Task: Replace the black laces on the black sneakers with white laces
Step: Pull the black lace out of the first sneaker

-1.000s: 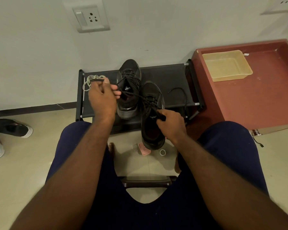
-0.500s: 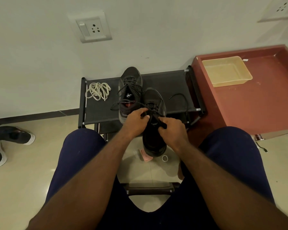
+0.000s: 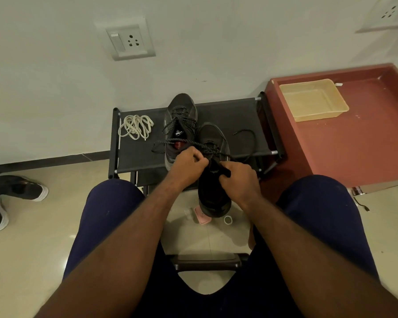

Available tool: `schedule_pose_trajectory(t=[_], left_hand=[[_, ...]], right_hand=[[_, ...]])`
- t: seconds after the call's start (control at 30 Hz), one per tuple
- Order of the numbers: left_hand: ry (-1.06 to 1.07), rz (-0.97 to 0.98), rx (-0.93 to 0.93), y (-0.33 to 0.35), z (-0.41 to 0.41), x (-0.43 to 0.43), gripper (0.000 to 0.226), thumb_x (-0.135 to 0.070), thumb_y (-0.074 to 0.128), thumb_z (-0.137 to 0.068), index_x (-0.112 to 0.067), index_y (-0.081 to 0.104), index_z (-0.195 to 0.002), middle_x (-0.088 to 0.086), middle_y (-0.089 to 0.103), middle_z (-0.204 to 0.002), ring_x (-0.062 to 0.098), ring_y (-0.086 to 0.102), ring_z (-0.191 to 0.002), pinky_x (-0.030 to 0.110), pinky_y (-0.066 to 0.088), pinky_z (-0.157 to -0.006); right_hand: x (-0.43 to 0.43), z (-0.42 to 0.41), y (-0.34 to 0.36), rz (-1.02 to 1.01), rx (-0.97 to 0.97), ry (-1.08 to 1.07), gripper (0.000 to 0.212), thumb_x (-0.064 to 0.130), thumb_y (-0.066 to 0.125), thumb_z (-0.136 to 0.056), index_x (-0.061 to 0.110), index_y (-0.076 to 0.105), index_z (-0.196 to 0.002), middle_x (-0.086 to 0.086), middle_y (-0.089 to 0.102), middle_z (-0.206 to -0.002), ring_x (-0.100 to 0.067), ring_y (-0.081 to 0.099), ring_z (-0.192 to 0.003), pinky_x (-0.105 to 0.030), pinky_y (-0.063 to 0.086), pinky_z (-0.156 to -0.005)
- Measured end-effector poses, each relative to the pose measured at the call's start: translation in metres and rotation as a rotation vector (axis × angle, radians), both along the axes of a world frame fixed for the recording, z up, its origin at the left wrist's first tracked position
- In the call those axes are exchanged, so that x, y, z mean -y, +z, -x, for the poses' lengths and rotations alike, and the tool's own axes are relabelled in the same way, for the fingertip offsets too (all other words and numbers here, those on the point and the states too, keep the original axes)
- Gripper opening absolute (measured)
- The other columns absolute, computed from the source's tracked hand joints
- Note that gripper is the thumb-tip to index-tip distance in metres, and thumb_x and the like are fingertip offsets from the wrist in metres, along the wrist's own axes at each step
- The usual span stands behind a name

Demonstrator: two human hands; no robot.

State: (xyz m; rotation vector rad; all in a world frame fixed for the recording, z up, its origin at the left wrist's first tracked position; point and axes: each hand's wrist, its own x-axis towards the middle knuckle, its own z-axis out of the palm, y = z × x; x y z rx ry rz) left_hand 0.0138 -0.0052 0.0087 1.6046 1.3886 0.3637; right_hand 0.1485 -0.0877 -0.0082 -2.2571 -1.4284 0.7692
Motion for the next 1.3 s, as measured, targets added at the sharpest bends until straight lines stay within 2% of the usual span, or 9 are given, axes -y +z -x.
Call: schedule_pose_trajectory(t=[0.1, 0.3, 0.43, 0.5, 0.63, 0.8, 1.0, 1.07, 1.3], left_hand=[[0.013, 0.118, 0.104, 0.001, -0.001, 0.001, 0.015, -0.014, 0.060, -0.092, -0.018, 0.055, -0.105, 0.000, 0.054, -0.063, 0.006, 0.050, -0.049, 0.017, 0.038, -0.044], [-0.125, 0.172, 0.069, 0.013, 0.001, 0.003, 0.012, -0.014, 0.055, -0.094, -0.013, 0.057, -0.082, -0.002, 0.048, -0.057, 0.006, 0.039, -0.044, 0.019, 0.031, -0.039], [0.018, 0.608, 0.626, 0.049, 0.020, -0.005, 0.017, -0.013, 0.045, -0.093, -0.018, 0.051, -0.078, -0.002, 0.042, -0.052, 0.006, 0.025, -0.037, 0.016, 0.022, -0.037], [0.128, 0.551, 0.748, 0.062, 0.027, -0.009, 0.017, -0.017, 0.046, -0.095, -0.017, 0.052, -0.079, -0.002, 0.046, -0.053, 0.006, 0.028, -0.037, 0.016, 0.026, -0.038], [0.113, -0.010, 0.212, 0.042, 0.015, -0.002, 0.021, -0.033, 0.067, -0.090, -0.012, 0.064, -0.092, -0.003, 0.064, -0.079, 0.008, 0.056, -0.064, 0.023, 0.046, -0.056], [-0.213, -0.276, -0.311, 0.008, -0.013, 0.015, 0.029, -0.034, 0.066, -0.091, -0.011, 0.068, -0.110, 0.004, 0.064, -0.104, 0.019, 0.061, -0.096, 0.037, 0.052, -0.084], [0.329, 0.206, 0.512, 0.062, 0.010, -0.011, 0.016, -0.020, 0.050, -0.098, -0.014, 0.063, -0.092, 0.001, 0.074, -0.083, 0.019, 0.070, -0.092, 0.037, 0.051, -0.086], [0.482, 0.201, 0.682, 0.082, 0.029, -0.029, 0.014, -0.019, 0.049, -0.099, -0.014, 0.060, -0.091, -0.001, 0.069, -0.070, 0.017, 0.069, -0.077, 0.034, 0.054, -0.079], [0.771, -0.006, 0.649, 0.115, 0.079, -0.078, 0.011, -0.013, 0.047, -0.098, -0.012, 0.058, -0.095, -0.001, 0.057, -0.060, 0.013, 0.056, -0.053, 0.028, 0.049, -0.060]], right_hand=[[0.001, 0.001, 0.000, 0.017, 0.005, 0.011, 0.030, 0.026, 0.057, -0.086, 0.031, 0.068, -0.114, 0.005, 0.070, -0.092, -0.020, 0.066, -0.084, -0.038, 0.059, -0.075], [0.003, 0.000, -0.001, 0.015, -0.012, 0.010, 0.031, 0.021, 0.058, -0.088, 0.030, 0.069, -0.115, 0.004, 0.070, -0.093, -0.020, 0.067, -0.086, -0.041, 0.059, -0.076], [0.001, -0.002, 0.000, 0.018, -0.021, -0.020, 0.039, 0.022, 0.060, -0.087, 0.030, 0.065, -0.124, 0.001, 0.072, -0.108, -0.024, 0.067, -0.099, -0.043, 0.059, -0.085], [0.000, -0.001, 0.000, 0.018, -0.021, -0.020, 0.038, 0.023, 0.060, -0.087, 0.030, 0.065, -0.125, 0.002, 0.072, -0.109, -0.023, 0.067, -0.099, -0.042, 0.059, -0.085], [0.000, 0.000, 0.002, 0.013, -0.001, -0.004, 0.035, 0.023, 0.061, -0.089, 0.028, 0.064, -0.124, 0.001, 0.071, -0.110, -0.024, 0.067, -0.100, -0.043, 0.058, -0.086], [0.002, 0.000, 0.002, 0.013, 0.019, 0.012, 0.026, 0.021, 0.060, -0.089, 0.026, 0.067, -0.113, 0.000, 0.071, -0.100, -0.024, 0.067, -0.092, -0.043, 0.059, -0.080], [0.000, 0.000, 0.004, 0.009, -0.008, -0.029, 0.031, 0.023, 0.062, -0.088, 0.029, 0.065, -0.119, 0.001, 0.071, -0.107, -0.025, 0.067, -0.099, -0.044, 0.059, -0.084], [-0.001, 0.000, 0.006, 0.015, -0.002, -0.036, 0.032, 0.025, 0.062, -0.088, 0.030, 0.065, -0.119, 0.001, 0.071, -0.105, -0.025, 0.067, -0.098, -0.043, 0.059, -0.083], [0.001, 0.000, 0.011, 0.021, -0.017, -0.031, 0.025, 0.025, 0.063, -0.088, 0.029, 0.065, -0.113, 0.001, 0.070, -0.101, -0.024, 0.066, -0.095, -0.042, 0.059, -0.081]])
